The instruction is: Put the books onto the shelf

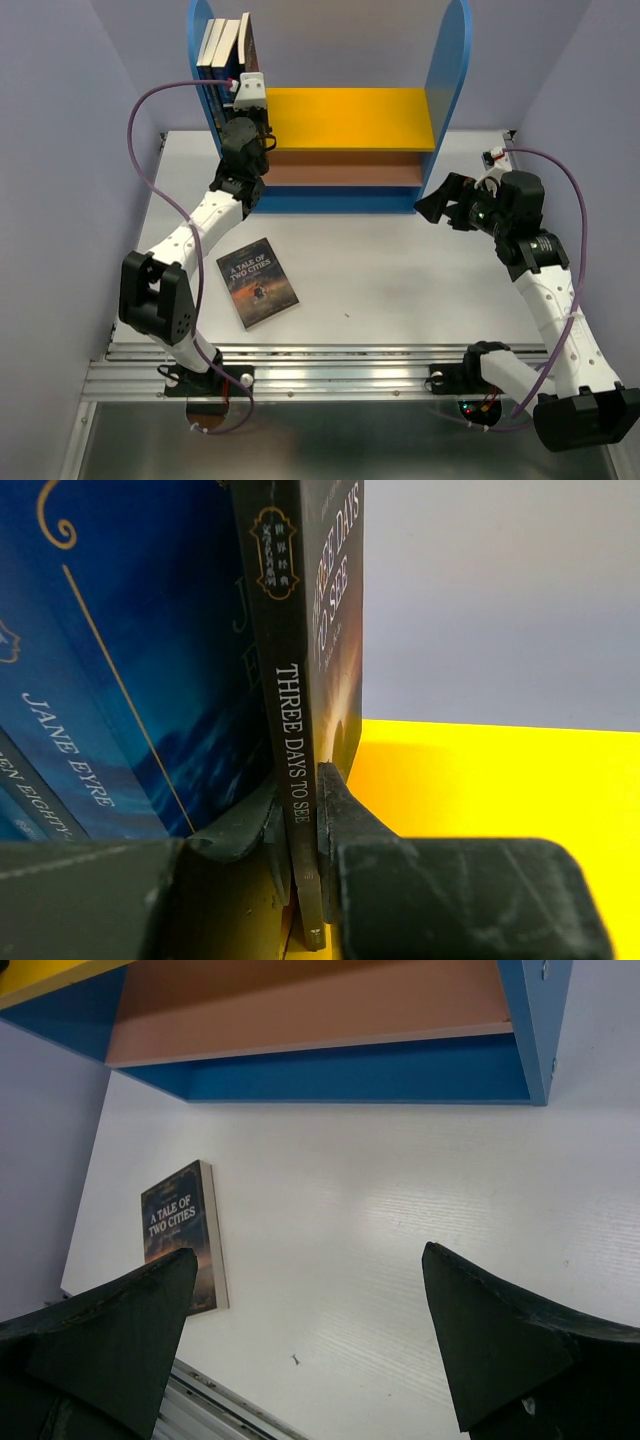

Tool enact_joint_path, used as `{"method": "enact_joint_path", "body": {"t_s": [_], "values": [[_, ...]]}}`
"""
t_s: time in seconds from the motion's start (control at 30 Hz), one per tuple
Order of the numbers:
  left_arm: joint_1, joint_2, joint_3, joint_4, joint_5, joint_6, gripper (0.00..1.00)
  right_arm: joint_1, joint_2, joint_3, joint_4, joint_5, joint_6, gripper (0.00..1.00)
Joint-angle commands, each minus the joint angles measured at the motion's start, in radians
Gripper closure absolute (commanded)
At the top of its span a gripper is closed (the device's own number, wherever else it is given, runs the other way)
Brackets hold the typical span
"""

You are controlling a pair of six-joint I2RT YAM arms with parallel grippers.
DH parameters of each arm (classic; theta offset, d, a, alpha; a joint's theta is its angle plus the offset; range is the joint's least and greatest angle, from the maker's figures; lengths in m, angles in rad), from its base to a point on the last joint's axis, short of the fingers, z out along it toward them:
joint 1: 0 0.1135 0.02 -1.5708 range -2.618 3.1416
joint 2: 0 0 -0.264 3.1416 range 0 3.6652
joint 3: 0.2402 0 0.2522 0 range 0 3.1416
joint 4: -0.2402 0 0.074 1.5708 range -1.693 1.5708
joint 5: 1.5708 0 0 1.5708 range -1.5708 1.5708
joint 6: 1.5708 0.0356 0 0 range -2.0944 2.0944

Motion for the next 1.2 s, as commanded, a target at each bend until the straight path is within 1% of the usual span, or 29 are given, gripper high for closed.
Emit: {"method": "enact_joint_path", "body": {"t_s": [0.0, 0.13, 0.33, 0.53, 0.57, 0.6, 0.77, 0.87, 0.9, 0.93, 1.17], "values": [[0.019, -0.074, 0.036, 0.003, -0.052, -0.02, 1.0, 0.0, -0.003, 0.047, 0.018, -0.011, -0.005, 0.0], [0.019, -0.095, 0.034, -0.027, -0.044, -0.068, 1.0, 0.0, 0.001, 0.052, 0.019, -0.02, 0.0, 0.0], [0.019, -0.117, 0.024, -0.061, -0.035, -0.095, 1.0, 0.0, 0.001, 0.049, 0.019, -0.028, 0.0, 0.0], [0.018, -0.101, 0.037, -0.08, -0.046, -0.098, 1.0, 0.0, 0.001, 0.047, 0.019, -0.028, 0.0, 0.0], [0.018, -0.1, 0.039, -0.087, -0.044, -0.098, 0.98, 0.0, 0.001, 0.046, 0.018, -0.028, 0.0, 0.0], [0.018, -0.1, 0.038, -0.087, -0.046, -0.101, 0.9, 0.0, 0.003, 0.046, 0.019, -0.028, 0.001, 0.0], [0.018, -0.106, 0.038, -0.092, -0.053, -0.114, 0.78, 0.0, 0.004, 0.046, 0.019, -0.031, 0.001, 0.0], [0.018, -0.105, 0.042, -0.092, -0.055, -0.111, 0.67, 0.0, 0.004, 0.046, 0.018, -0.032, 0.001, 0.0], [0.016, -0.106, 0.044, -0.093, -0.053, -0.108, 0.62, 0.0, 0.001, 0.044, 0.018, -0.031, 0.001, 0.0], [0.016, -0.105, 0.044, -0.093, -0.056, -0.108, 0.59, 0.0, 0.003, 0.042, 0.018, -0.031, 0.0, 0.0], [0.013, -0.108, 0.048, -0.096, -0.056, -0.109, 0.58, 0.0, -0.002, 0.039, 0.019, -0.031, -0.002, 0.0]]}}
